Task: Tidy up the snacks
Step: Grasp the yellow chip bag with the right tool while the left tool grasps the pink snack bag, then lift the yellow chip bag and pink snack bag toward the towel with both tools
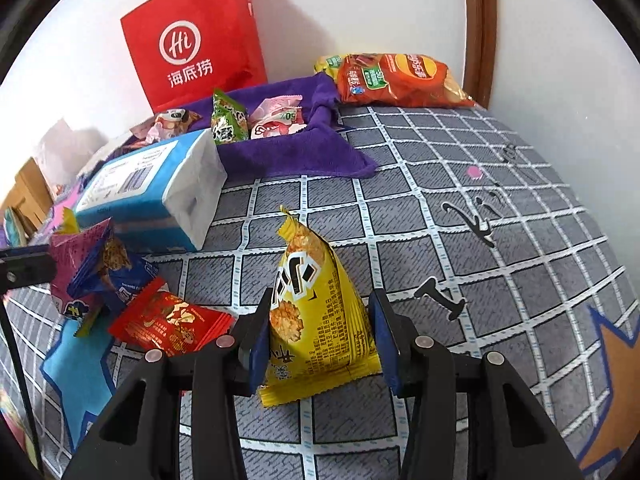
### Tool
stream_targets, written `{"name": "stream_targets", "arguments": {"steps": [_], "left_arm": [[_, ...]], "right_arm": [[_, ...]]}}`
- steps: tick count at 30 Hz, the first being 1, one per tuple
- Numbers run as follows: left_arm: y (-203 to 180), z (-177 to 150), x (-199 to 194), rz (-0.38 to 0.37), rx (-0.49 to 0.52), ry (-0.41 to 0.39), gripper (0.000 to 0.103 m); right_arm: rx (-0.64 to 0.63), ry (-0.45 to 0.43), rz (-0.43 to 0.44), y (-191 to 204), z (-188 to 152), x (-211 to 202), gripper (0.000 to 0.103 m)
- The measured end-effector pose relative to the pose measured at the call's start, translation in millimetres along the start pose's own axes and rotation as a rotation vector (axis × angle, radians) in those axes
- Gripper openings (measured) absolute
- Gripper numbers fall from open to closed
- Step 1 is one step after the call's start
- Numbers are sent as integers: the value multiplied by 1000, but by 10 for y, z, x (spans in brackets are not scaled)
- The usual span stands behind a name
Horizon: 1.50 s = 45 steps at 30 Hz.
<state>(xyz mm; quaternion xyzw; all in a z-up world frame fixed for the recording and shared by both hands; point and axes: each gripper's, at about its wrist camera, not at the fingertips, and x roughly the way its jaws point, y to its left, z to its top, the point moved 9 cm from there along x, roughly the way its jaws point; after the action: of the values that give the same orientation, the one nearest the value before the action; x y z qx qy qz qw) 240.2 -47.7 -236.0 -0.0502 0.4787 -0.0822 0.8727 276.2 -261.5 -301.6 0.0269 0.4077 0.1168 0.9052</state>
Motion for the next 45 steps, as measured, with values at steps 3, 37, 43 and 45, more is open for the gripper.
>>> {"name": "stream_targets", "arguments": {"steps": [3,37,43,45], "left_arm": [[33,-14,105,17,-13,11,65],[328,130,-462,-119,-71,-111,60],[470,290,-639,-126,-82,-156,60],[527,354,-684,-122,-86,-169,60]], "right_arm": [[15,-12,33,-9,0,4,46],[-1,-67,2,173,386,-376,44],[-13,-107,3,385,730,-609,44],[-13,-117,3,455,844,-678,44]]}}
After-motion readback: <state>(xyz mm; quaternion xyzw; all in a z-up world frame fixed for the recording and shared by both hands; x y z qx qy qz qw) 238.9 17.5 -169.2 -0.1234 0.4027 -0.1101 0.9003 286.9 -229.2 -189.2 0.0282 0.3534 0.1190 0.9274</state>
